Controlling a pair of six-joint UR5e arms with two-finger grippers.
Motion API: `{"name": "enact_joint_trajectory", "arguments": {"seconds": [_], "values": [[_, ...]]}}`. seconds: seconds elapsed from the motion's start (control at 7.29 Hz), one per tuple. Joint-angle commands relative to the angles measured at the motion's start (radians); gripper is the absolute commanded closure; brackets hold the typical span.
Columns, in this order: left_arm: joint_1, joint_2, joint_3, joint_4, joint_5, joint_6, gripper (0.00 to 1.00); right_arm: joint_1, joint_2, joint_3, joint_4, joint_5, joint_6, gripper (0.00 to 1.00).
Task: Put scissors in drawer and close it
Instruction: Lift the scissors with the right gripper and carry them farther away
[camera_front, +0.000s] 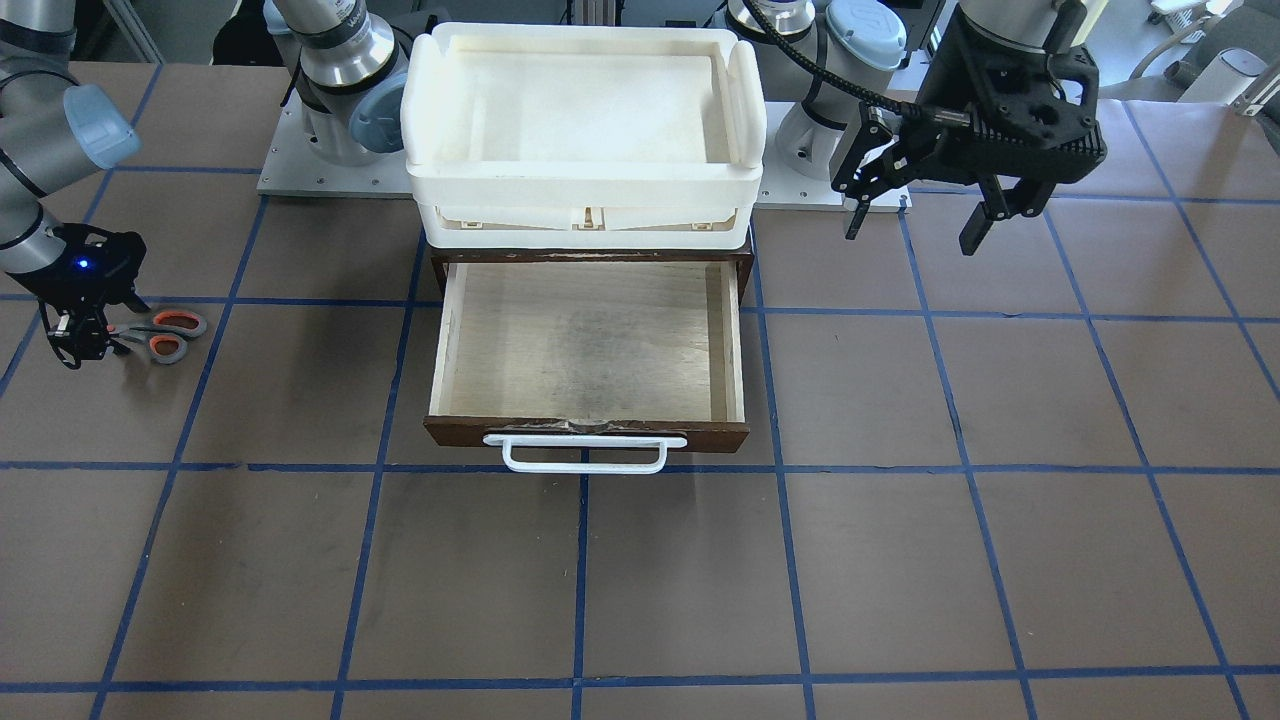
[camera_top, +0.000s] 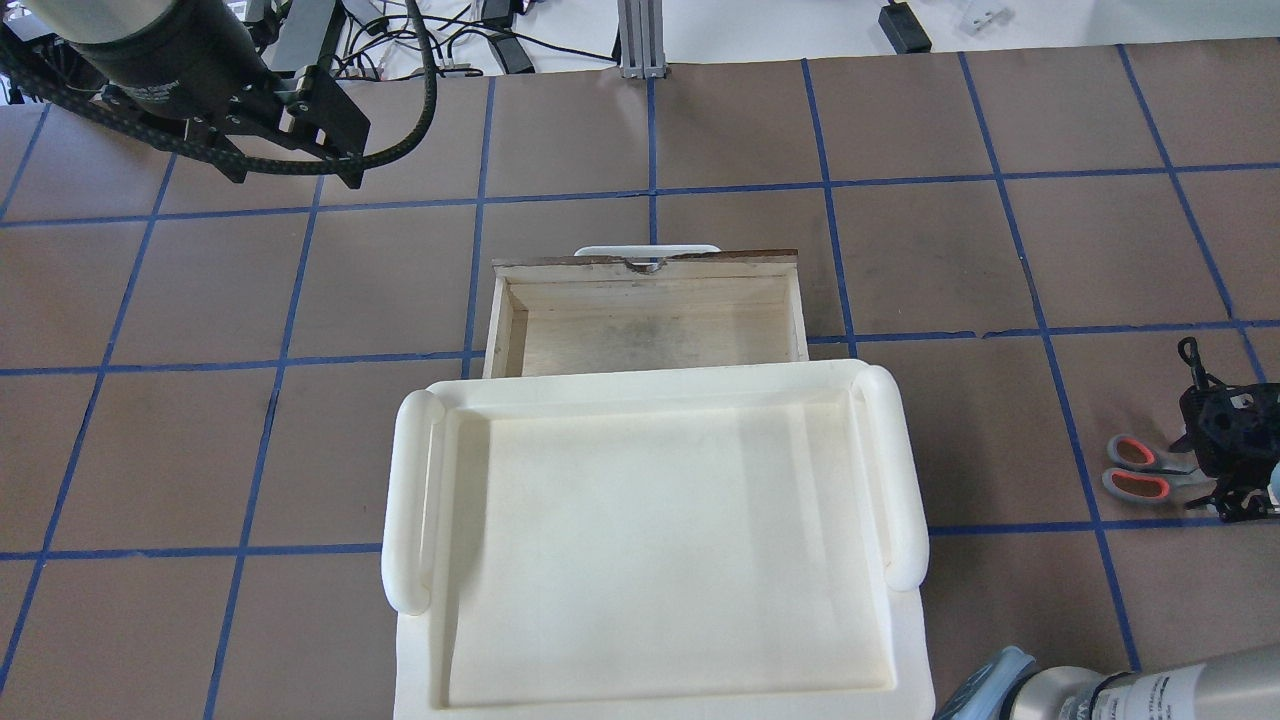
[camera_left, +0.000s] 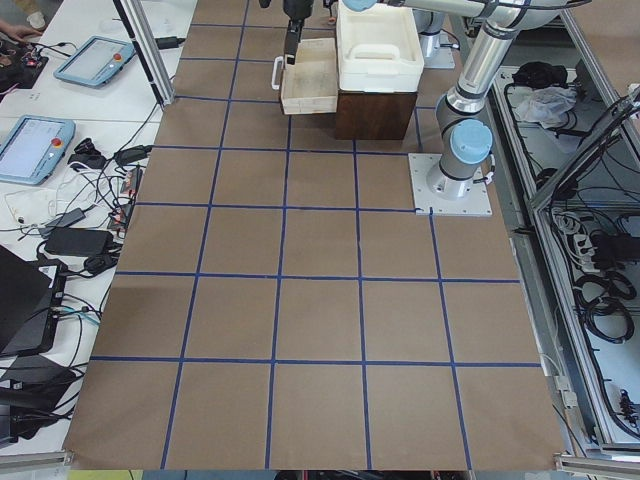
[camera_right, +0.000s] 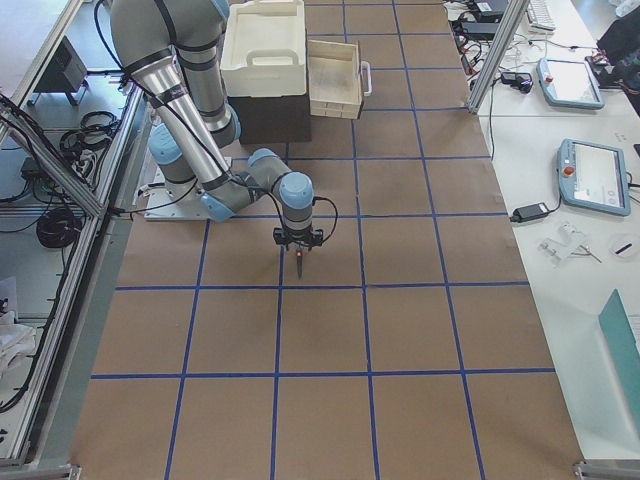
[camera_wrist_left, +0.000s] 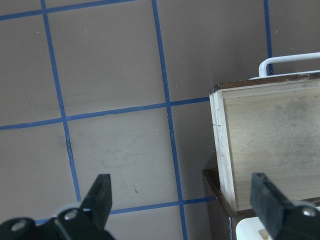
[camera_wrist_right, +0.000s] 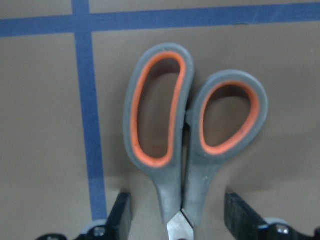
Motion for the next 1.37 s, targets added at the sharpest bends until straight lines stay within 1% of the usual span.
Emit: {"name": "enact_joint_trajectory", "arguments": {"seconds": [0.0,0.14,0.27,0.41,0.55,0.69,1.1,1.23], "values": [[0.0,0.001,-0.002,0.001,0.0,0.0,0.0,0.002,0.0,-0.007,0.002,-0.002,-0.005,0.33],[0.0,0.001,-0.002,0.001,0.0,0.0,0.0,0.0,0.0,-0.005,0.007,-0.002,-0.005,0.38],[0.0,0.001,-0.002,0.001,0.0,0.0,0.0,0.0,-0.001,-0.005,0.01,-0.004,-0.006,0.47],[0.0,0.001,-0.002,0.001,0.0,0.0,0.0,0.0,-0.003,-0.007,0.01,-0.004,-0.006,0.52],[0.0,0.001,-0.002,0.001,0.002,0.0,0.0,0.0,-0.005,-0.007,0.012,-0.004,-0.006,0.59],[0.0,0.001,-0.002,0.003,0.0,0.0,0.0,0.0,-0.006,-0.005,0.013,-0.004,-0.006,0.63],[0.0,0.001,-0.004,0.006,0.0,0.0,0.0,0.0,-0.008,-0.008,0.012,-0.002,-0.008,0.82],[0.0,0.001,-0.004,0.006,0.0,0.0,0.0,0.0,-0.011,-0.01,0.01,-0.002,-0.008,0.86]]}}
